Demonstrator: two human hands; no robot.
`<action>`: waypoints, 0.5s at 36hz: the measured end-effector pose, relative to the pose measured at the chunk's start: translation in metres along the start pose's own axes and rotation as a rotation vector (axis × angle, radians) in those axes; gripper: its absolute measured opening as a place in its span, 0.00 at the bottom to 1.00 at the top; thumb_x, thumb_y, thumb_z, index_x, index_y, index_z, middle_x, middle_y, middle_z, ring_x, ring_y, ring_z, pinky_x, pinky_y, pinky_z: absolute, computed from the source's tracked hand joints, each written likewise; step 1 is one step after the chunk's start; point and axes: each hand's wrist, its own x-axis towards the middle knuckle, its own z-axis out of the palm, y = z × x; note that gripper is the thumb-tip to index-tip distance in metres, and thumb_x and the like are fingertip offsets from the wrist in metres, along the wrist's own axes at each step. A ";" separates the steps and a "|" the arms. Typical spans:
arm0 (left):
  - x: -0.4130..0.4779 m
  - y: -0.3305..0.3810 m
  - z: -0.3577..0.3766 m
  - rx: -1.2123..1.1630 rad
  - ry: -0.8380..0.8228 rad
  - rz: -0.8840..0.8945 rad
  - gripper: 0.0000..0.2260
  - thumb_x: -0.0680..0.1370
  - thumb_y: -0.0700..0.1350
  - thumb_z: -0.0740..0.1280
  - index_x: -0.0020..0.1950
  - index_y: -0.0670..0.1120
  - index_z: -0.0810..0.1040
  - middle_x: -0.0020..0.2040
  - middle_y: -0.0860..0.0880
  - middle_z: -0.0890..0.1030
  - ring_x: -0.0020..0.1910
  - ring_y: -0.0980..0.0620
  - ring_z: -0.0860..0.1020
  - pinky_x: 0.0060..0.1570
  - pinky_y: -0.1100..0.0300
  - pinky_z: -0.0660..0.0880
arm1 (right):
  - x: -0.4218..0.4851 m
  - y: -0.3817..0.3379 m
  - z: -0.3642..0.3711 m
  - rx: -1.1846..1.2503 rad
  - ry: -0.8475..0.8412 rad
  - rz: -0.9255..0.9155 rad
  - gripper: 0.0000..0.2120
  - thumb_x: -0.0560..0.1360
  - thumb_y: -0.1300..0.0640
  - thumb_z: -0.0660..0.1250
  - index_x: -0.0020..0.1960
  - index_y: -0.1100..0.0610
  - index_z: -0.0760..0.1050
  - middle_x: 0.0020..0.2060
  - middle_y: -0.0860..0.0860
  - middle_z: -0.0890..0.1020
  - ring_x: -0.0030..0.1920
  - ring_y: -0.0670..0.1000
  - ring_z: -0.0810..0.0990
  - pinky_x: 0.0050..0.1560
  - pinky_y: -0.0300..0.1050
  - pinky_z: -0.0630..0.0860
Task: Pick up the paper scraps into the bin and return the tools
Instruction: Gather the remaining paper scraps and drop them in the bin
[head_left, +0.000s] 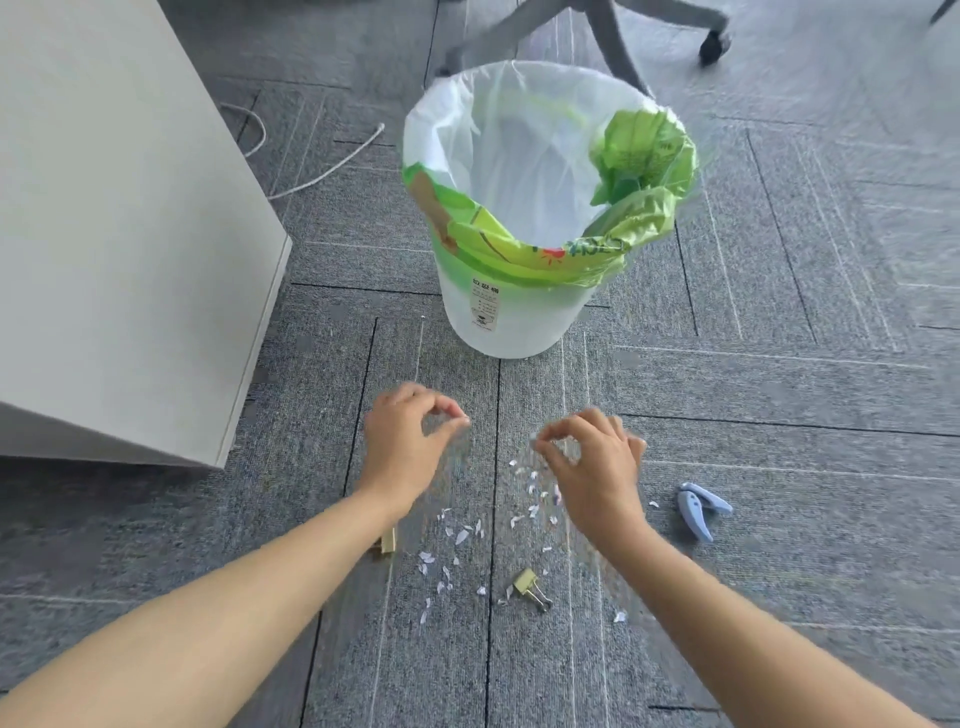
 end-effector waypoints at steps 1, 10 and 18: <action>0.006 0.013 -0.012 -0.065 0.050 0.070 0.03 0.72 0.50 0.72 0.43 0.54 0.80 0.44 0.59 0.78 0.47 0.58 0.73 0.55 0.57 0.70 | 0.005 -0.007 -0.014 0.033 0.055 -0.047 0.04 0.72 0.45 0.69 0.45 0.40 0.76 0.46 0.37 0.73 0.52 0.42 0.67 0.52 0.43 0.55; 0.109 0.154 -0.094 -0.138 0.358 0.365 0.03 0.72 0.48 0.74 0.41 0.54 0.81 0.39 0.58 0.81 0.41 0.61 0.73 0.43 0.64 0.71 | 0.110 -0.105 -0.135 0.163 0.487 -0.288 0.03 0.71 0.48 0.73 0.42 0.44 0.80 0.45 0.41 0.78 0.51 0.48 0.74 0.52 0.47 0.59; 0.139 0.175 -0.093 0.103 0.143 0.317 0.04 0.73 0.48 0.74 0.46 0.53 0.86 0.45 0.55 0.85 0.48 0.54 0.81 0.58 0.53 0.75 | 0.142 -0.107 -0.149 -0.280 0.171 -0.121 0.09 0.70 0.41 0.72 0.49 0.41 0.81 0.55 0.44 0.76 0.61 0.52 0.66 0.57 0.52 0.58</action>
